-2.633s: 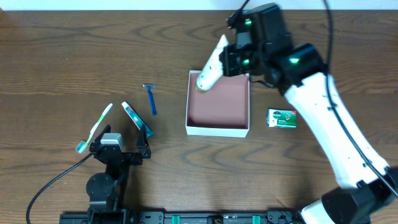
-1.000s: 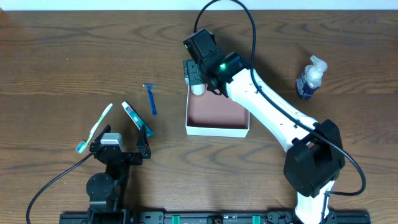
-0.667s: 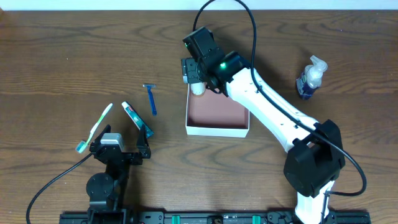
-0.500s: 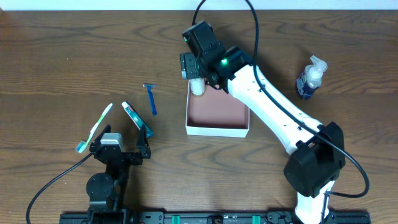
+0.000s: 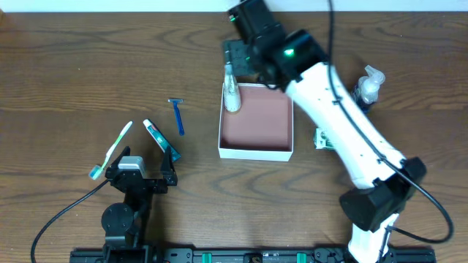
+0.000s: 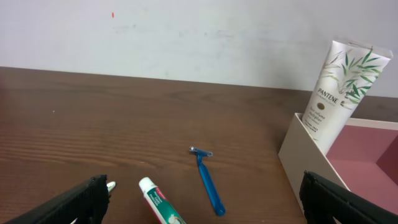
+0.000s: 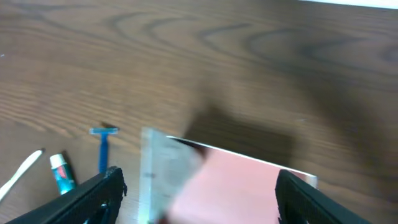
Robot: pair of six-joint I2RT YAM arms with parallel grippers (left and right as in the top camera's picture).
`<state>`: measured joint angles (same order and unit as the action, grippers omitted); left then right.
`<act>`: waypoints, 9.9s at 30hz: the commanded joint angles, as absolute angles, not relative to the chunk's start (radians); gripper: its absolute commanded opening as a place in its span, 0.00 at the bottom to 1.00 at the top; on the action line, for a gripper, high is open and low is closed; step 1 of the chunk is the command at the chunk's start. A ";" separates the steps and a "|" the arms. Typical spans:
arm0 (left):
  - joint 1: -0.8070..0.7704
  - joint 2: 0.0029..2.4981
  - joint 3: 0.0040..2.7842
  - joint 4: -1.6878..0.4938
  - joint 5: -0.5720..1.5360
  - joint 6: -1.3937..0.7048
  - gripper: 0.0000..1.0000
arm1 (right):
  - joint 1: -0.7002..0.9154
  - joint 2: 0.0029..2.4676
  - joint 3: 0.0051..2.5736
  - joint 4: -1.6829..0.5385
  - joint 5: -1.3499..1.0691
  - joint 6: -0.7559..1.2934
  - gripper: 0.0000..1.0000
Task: Pack container
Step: 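Lower tube into box's back-left corner and open right gripper, then move right gripper to the blue soap pump bottle and grasp it, then carry the soap bottle into the box beside the tube, release, then reach right gripper to the green Dettol soap box and grasp it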
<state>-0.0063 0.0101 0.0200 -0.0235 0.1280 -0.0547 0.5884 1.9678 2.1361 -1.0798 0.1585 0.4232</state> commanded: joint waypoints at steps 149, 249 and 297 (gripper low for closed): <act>0.000 0.005 0.004 -0.059 0.146 -0.057 0.98 | 0.015 1.446 1.442 -0.627 -0.376 -0.075 0.16; 0.000 0.005 0.004 -0.059 0.146 -0.057 0.98 | 0.099 1.445 1.475 -1.195 -0.083 0.233 0.99; 0.000 0.005 0.004 -0.059 0.146 -0.057 0.98 | 0.042 1.893 1.113 -0.789 -0.131 -0.069 0.99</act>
